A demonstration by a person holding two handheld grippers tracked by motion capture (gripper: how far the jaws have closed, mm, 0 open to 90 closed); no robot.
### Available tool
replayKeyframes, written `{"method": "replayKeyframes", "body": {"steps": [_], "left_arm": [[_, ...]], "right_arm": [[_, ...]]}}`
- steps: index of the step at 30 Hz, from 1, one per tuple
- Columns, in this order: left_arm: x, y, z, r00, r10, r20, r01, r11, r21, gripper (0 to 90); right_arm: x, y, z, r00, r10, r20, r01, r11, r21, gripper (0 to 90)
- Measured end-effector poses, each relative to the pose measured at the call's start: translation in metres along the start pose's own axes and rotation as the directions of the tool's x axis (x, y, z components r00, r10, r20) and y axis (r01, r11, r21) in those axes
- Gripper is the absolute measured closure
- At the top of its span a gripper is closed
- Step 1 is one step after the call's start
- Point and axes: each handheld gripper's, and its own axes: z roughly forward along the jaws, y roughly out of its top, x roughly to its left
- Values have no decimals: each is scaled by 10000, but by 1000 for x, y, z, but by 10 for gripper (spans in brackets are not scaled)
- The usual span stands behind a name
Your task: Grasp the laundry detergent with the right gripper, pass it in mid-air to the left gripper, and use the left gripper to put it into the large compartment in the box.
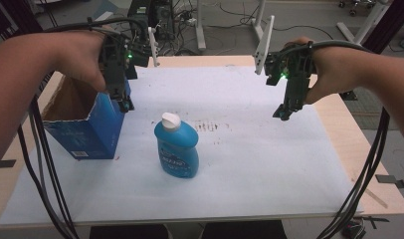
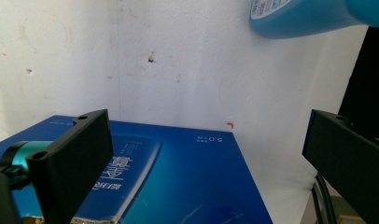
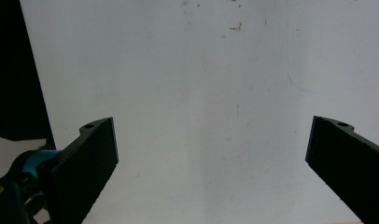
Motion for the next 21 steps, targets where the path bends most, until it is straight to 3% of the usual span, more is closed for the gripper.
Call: {"method": "replayKeyframes", "body": {"steps": [6, 7, 9, 11, 12, 13, 14, 15, 16, 18, 19, 21], "left_arm": [[-3, -2, -2, 10000, 72, -52, -72, 9999, -89, 17], [-3, -3, -1, 9999, 90, -45, -90, 9999, -93, 16], [-3, -4, -2, 9999, 118, -69, -118, 9999, -94, 17], [-3, -4, -2, 9999, 126, -77, -126, 9999, -83, 17], [-3, -5, -2, 9998, 153, -87, -154, 9998, -110, 17], [-3, -5, -2, 9998, 205, -84, -206, 9998, -83, 17], [-3, -5, -2, 9998, 184, -97, -185, 9998, -105, 17], [-3, -5, -2, 9997, 217, -91, -218, 9997, -73, 17], [-4, -6, -2, 9996, 240, -120, -242, 9996, -120, 16], [-4, -7, -2, 9996, 264, -112, -266, 9995, -160, 16], [-4, -7, -2, 9996, 264, -112, -266, 9995, -160, 16], [-5, -7, -1, 9995, 288, -102, -290, 9995, -128, 16]], "right_arm": [[12, -6, 2, 9984, 465, -314, -491, 9947, -901, 16], [17, -9, 5, 9957, 746, -549, -815, 9874, -1357, 15], [22, -12, 8, 9931, 895, -760, -1017, 9790, -1765, 16], [27, -14, 13, 9918, 881, -925, -1076, 9664, -2332, 16], [27, -14, 13, 9918, 881, -925, -1076, 9664, -2332, 16], [31, -14, 16, 9899, 960, -1045, -1201, 9590, -2567, 15], [39, -15, 23, 9866, 1069, -1233, -1416, 9361, -3220, 16], [39, -15, 23, 9866, 1069, -1233, -1416, 9361, -3220, 16], [46, -15, 30, 9836, 1175, -1369, -1606, 9158, -3680, 16], [52, -14, 38, 9817, 1288, -1403, -1749, 9014, -3962, 16], [52, -14, 38, 9817, 1288, -1403, -1749, 9014, -3962, 16], [57, -12, 47, 9794, 1338, -1515, -1868, 8854, -4256, 16]]}}
